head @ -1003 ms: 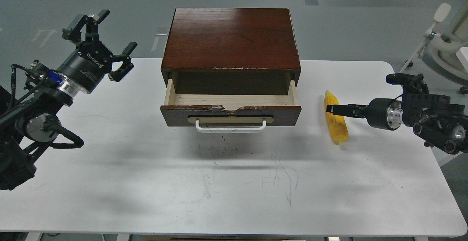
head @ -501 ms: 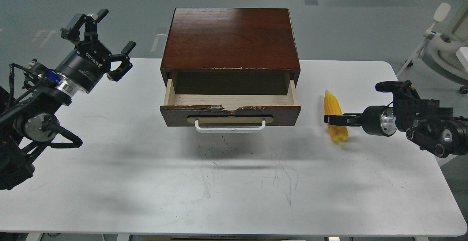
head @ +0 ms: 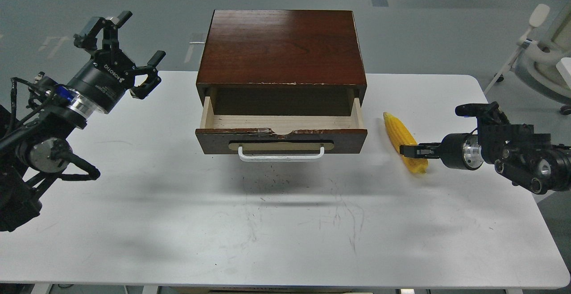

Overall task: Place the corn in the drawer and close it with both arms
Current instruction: 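Lift the corn with the right gripper and carry it over the box, then lower the corn into the open drawer and open the right gripper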

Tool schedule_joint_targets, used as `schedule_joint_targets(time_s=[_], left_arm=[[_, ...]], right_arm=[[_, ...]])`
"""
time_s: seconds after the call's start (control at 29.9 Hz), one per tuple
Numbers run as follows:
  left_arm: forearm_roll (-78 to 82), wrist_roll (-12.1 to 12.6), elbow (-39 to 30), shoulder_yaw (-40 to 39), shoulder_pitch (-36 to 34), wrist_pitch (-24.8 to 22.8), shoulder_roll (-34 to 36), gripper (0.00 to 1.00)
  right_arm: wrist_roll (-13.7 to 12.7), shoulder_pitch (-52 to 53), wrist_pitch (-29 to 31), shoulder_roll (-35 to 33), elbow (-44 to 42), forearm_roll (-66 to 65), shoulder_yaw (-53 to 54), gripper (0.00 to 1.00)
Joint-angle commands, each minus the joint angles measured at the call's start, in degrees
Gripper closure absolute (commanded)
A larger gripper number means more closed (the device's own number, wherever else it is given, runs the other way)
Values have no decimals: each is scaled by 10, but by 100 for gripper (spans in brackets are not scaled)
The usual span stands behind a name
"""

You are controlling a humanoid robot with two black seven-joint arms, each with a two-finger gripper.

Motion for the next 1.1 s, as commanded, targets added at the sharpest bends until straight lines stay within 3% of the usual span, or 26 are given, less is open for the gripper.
schedule_joint_targets(time_s=[0.0, 0.2, 0.47, 0.74, 0.9, 1.07], left_arm=[[0, 0, 0, -1, -1, 0, 1, 0], [0, 0, 0, -2, -9, 0, 1, 0], [0, 0, 0, -2, -19, 0, 9, 0], [0, 0, -5, 0, -25, 0, 24, 0], [0, 0, -7, 0, -25, 0, 29, 0], [0, 0, -9, 0, -25, 0, 30, 0]], right_arm=[[0, 63, -3, -32, 29, 3, 8, 90], [0, 175, -3, -65, 55, 4, 13, 90], [0, 338, -2, -35, 153, -5, 5, 90], [0, 410, -6, 7, 289, -97, -34, 90], [0, 424, -13, 16, 330, -198, -41, 91], [0, 426, -79, 47, 330, -277, -85, 91]])
